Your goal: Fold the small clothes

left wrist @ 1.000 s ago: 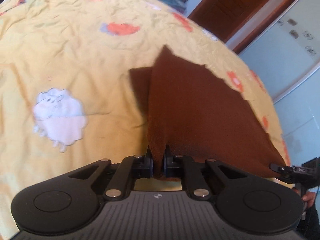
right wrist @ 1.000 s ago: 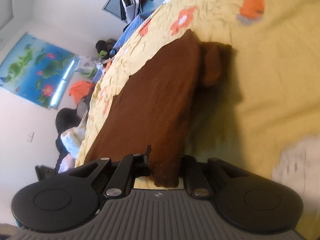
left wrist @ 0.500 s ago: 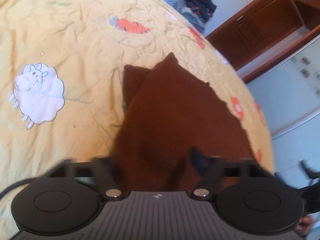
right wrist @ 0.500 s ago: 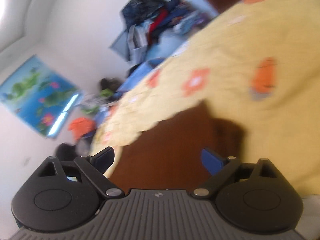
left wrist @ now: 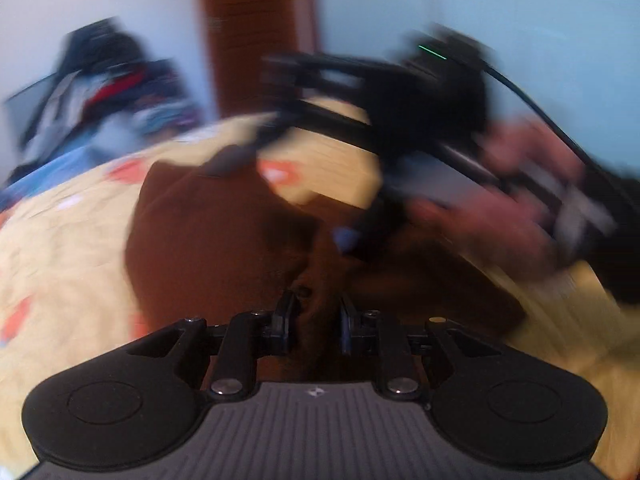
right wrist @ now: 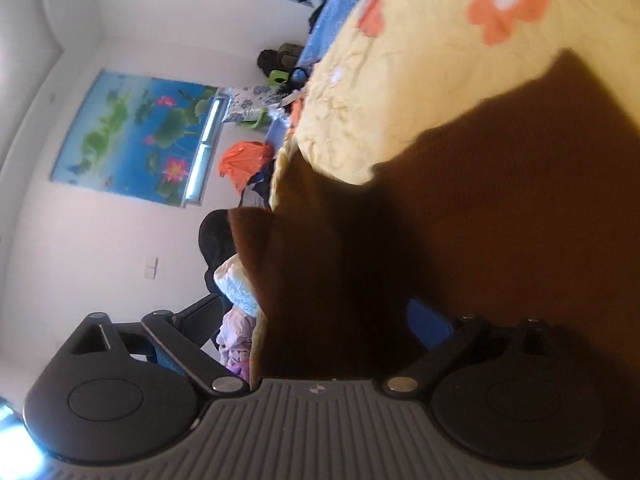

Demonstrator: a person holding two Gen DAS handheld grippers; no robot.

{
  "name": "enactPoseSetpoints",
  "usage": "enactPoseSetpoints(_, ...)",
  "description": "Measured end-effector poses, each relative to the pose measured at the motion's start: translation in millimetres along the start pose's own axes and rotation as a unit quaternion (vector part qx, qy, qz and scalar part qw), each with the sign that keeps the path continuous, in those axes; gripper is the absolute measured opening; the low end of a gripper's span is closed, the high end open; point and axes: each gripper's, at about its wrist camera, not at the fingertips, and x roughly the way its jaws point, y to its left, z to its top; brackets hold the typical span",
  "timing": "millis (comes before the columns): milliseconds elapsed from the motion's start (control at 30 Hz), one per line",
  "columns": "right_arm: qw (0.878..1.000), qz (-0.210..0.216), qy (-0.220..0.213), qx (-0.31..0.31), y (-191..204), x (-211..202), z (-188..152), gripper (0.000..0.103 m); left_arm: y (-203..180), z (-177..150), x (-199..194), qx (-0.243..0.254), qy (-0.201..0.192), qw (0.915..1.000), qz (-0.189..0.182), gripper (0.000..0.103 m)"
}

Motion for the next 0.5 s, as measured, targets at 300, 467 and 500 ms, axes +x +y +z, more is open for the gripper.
enactPoseSetpoints(300, 0.997, -0.065, -0.017, -0.030, -19.2, -12.7, 4.9, 0.074, -20.4, -16.6, 13.1, 0.045, 0.006, 0.9989, 0.009, 0.020)
enactPoseSetpoints(467, 0.988, -0.119, 0.000, -0.098, -14.2, 5.0, 7.9, 0.017, -41.6, -7.8, 14.9, 0.062, -0.004, 0.9980, 0.012, 0.013)
enactPoseSetpoints(500, 0.986, -0.120, -0.003, -0.117, -9.4, 2.4, 6.7, 0.017, -46.3, -4.0, 13.4, 0.068, -0.013, 0.9976, 0.007, 0.011)
